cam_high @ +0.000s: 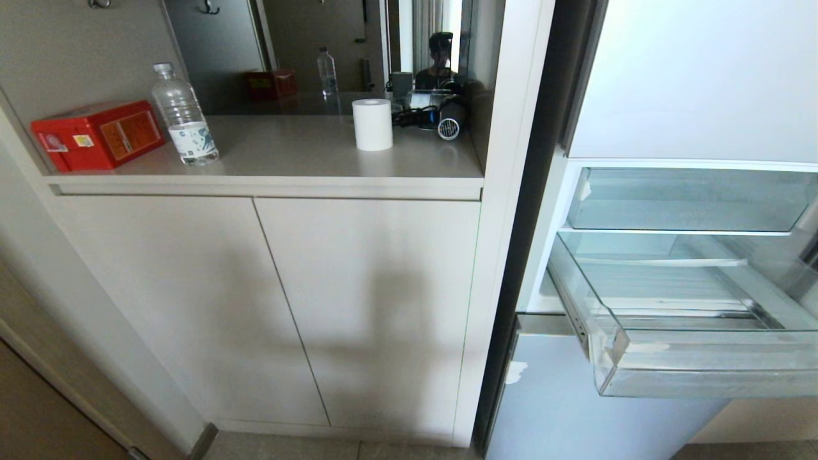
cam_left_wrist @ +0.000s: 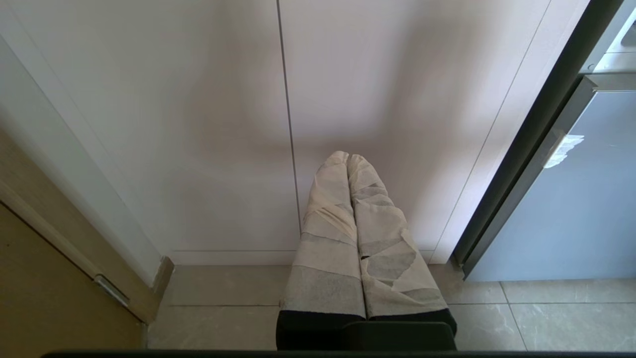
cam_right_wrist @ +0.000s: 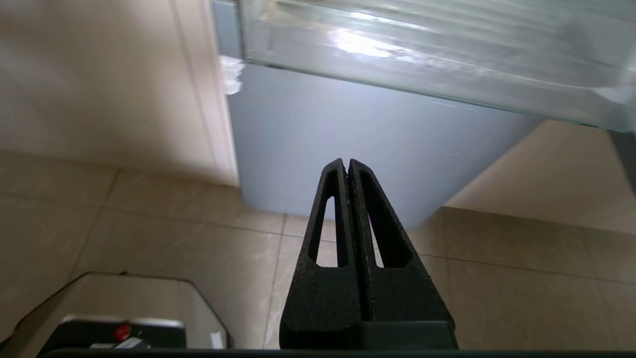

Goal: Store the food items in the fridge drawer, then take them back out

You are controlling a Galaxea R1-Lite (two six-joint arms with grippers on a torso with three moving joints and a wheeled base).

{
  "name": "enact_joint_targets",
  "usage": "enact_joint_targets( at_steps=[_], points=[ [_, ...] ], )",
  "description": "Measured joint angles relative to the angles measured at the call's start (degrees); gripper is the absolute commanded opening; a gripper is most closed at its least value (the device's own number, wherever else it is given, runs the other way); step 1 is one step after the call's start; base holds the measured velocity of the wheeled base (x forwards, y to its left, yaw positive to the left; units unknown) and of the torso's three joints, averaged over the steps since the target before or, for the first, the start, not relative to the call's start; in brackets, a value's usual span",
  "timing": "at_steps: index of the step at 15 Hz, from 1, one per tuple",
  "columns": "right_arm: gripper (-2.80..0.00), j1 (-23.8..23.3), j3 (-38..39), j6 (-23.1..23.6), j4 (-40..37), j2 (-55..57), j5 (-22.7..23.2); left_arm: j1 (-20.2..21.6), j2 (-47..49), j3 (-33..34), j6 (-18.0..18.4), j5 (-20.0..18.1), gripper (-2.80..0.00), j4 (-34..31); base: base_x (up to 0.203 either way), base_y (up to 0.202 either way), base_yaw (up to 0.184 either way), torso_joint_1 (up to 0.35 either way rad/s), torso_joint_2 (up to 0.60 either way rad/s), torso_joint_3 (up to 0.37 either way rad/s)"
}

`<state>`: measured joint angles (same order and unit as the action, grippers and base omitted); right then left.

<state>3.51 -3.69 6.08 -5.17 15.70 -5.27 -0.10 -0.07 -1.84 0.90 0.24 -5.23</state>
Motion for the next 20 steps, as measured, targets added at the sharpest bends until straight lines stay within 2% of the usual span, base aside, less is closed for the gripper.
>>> enact_joint_targets(
  at_steps=[3,6,8,13,17,20],
  points=[
    [-2.8,-4.1,-0.3,1.4,-0.2,-3.6,-1.2,0.0,0.0,0.0,0.0,0.0,-2.8,0.0,0.0,0.0,0.0,0.0,0.0,0.0],
    [-2.8,-4.3,-0.3,1.4,-0.1,-10.7,0.0,0.0,0.0,0.0,0.0,0.0,-2.8,0.0,0.0,0.0,0.0,0.0,0.0,0.0],
    [-2.8,-4.1,-0.2,-0.3,0.3,-13.6,0.3,0.0,0.0,0.0,0.0,0.0,-2.8,0.0,0.0,0.0,0.0,0.0,0.0,0.0],
    [-2.8,-3.9,0.6,-2.0,3.3,-15.6,0.3,0.0,0.0,0.0,0.0,0.0,-2.8,0.1,0.0,0.0,0.0,0.0,0.0,0.0],
    [-2.8,-3.9,0.9,-2.9,3.4,-15.8,0.6,0.0,0.0,0.0,0.0,0.0,-2.8,0.1,0.002,0.007,-0.132,0.002,0.0,0.003],
    [-2.8,-4.0,2.1,-5.7,3.4,-15.8,4.3,0.0,0.0,0.0,0.0,0.0,-2.8,0.0,0.003,0.01,-0.174,0.002,0.01,-0.001]
  ],
)
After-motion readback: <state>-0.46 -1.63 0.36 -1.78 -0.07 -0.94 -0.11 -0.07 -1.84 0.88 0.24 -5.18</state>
